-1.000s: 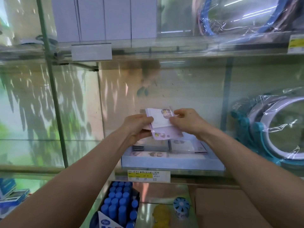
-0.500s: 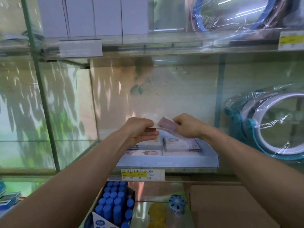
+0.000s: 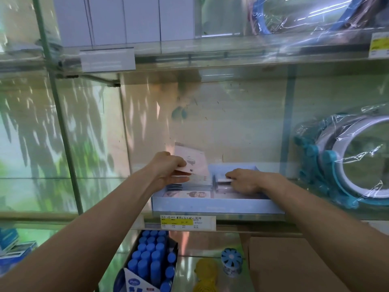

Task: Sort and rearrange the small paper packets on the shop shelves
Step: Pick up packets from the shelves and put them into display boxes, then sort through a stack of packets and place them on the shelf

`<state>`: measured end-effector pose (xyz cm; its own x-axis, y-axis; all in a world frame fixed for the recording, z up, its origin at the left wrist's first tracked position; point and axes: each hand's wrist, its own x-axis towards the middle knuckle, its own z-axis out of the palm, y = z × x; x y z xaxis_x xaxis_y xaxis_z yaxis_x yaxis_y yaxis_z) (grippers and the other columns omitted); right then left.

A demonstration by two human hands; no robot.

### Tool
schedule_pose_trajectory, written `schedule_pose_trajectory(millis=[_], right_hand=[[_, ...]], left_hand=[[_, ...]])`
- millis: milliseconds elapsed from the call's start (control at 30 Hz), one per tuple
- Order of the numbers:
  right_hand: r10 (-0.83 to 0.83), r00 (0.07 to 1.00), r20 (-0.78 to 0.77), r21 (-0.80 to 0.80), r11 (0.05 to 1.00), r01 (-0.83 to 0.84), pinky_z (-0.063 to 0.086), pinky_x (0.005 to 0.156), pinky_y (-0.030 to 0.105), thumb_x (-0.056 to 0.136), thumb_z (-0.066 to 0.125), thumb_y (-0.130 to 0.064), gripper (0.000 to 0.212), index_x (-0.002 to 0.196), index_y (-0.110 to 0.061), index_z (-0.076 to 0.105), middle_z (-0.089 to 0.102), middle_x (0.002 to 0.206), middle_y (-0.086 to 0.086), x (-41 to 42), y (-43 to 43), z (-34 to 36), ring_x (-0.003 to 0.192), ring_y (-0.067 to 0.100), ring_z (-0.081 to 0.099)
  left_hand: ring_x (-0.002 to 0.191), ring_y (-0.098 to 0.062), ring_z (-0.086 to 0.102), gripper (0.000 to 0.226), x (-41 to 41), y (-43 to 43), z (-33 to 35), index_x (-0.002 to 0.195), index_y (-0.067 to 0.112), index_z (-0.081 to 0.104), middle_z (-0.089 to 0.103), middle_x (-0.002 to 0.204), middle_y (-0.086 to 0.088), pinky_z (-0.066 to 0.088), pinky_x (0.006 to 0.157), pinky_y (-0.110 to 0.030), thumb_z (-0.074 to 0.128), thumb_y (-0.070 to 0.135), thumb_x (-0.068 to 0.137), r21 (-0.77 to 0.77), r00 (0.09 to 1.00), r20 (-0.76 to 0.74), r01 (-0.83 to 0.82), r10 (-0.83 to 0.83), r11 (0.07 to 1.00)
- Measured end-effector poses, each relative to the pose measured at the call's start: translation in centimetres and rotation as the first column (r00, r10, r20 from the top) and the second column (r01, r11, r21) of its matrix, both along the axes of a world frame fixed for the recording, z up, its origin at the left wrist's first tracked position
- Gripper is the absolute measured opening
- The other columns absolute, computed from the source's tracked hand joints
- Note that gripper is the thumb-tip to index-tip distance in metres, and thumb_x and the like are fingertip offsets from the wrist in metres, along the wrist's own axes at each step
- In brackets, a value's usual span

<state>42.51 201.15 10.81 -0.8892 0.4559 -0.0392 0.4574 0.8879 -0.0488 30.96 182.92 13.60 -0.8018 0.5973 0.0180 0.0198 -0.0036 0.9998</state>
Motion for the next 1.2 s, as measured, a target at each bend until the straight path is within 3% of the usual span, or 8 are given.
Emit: schedule_pose_trajectory(millis=[133,233,367,433,567,767,967,1200], right_hand=[[-0.022,0.999,0.026,-0.113,0.993,0.025,0.023,0.116,0.039,0.096,0.044,-0.041,0.062,0.15,-0.022,0.022,0.026,0.156,0.0,0.9,-0.5,0.6,0.14,0.022,0.03],[-0.013,0.951,-0.307,-0.228,0.972,-0.06,0.024,0.115,0.034,0.098,0.046,-0.029,0.056,0.149,-0.015,0.027,0.028,0.155,0.003,1.2,-0.9,1.8,0.14,0.02,0.032],[-0.313,0.713,-0.627,-0.678,0.67,-0.302,0.053,0.076,0.033,0.099,0.045,-0.025,0.035,0.131,-0.01,0.049,0.06,0.122,0.011,1.6,-2.9,4.3,0.087,0.019,0.066],[-0.378,0.683,-0.625,-0.726,0.602,-0.332,0.047,0.054,0.025,0.098,0.048,-0.029,0.029,0.121,-0.013,0.053,0.064,0.108,0.009,1.6,-3.4,5.2,0.065,0.015,0.065],[-0.392,0.672,-0.628,-0.733,0.589,-0.342,0.045,0.045,0.019,0.092,0.058,-0.015,0.017,0.106,-0.006,0.061,0.062,0.078,0.007,1.2,-4.1,5.8,0.049,0.007,0.059],[-0.38,0.607,-0.697,-0.714,0.436,-0.547,0.059,0.073,0.022,0.089,0.055,0.005,0.014,0.093,-0.006,0.063,0.069,0.086,0.012,1.7,-3.6,5.2,0.075,0.016,0.07],[-0.379,0.653,-0.656,-0.754,0.372,-0.542,0.059,0.077,0.026,0.091,0.049,0.011,0.023,0.095,-0.005,0.065,0.069,0.091,0.013,2.0,-3.8,4.4,0.083,0.02,0.068],[-0.412,0.754,-0.511,-0.858,0.304,-0.415,0.061,0.068,0.034,0.096,0.04,0.003,0.033,0.124,-0.01,0.05,0.069,0.1,0.019,2.8,-3.7,4.1,0.078,0.027,0.068]], left_hand=[[0.079,-0.027,0.063,0.016,-0.1,-0.4,0.1,0.088,0.003,0.058,0.062,0.101,-0.02,0.059,0.052,-0.033,0.05,-0.011,0.088,-0.013,1.0,-0.015,-0.009,0.008,1.0],[0.079,-0.028,0.061,0.024,-0.2,-0.7,0.2,0.089,0.01,0.058,0.062,0.1,-0.018,0.054,0.056,-0.035,0.046,-0.011,0.089,-0.007,0.999,-0.023,0.022,-0.022,1.0],[0.077,-0.026,0.062,0.027,0.1,-0.8,0.5,0.093,0.01,0.062,0.063,0.101,-0.016,0.056,0.054,-0.031,0.046,-0.012,0.088,-0.014,0.995,-0.046,0.084,-0.085,0.996],[0.078,-0.027,0.063,0.028,0.6,-0.8,0.8,0.094,0.009,0.063,0.064,0.101,-0.017,0.058,0.056,-0.031,0.047,-0.013,0.087,-0.004,0.991,-0.063,0.12,-0.12,0.993],[0.09,-0.029,0.064,0.026,0.9,-0.6,1.5,0.11,0.006,0.063,0.065,0.113,-0.018,0.057,0.074,-0.037,0.052,-0.006,0.089,-0.008,0.984,-0.116,0.134,-0.134,0.991],[0.1,-0.035,0.062,0.039,-0.1,-1.3,1.7,0.099,0.009,0.057,0.058,0.112,-0.021,0.052,0.086,-0.043,0.052,0.048,0.093,0.015,0.99,0.107,0.088,-0.089,0.996],[0.08,-0.027,0.063,0.032,0.8,-1.1,0.8,0.121,0.004,0.05,0.057,0.111,-0.021,0.058,0.068,-0.039,0.052,-0.006,0.091,0.099,0.98,0.154,0.108,-0.122,0.989],[0.077,-0.028,0.066,0.039,0.2,-0.6,0.3,0.122,0.001,0.055,0.065,0.108,-0.021,0.06,0.06,-0.037,0.052,-0.015,0.087,0.113,0.998,0.062,0.002,-0.009,0.994]])
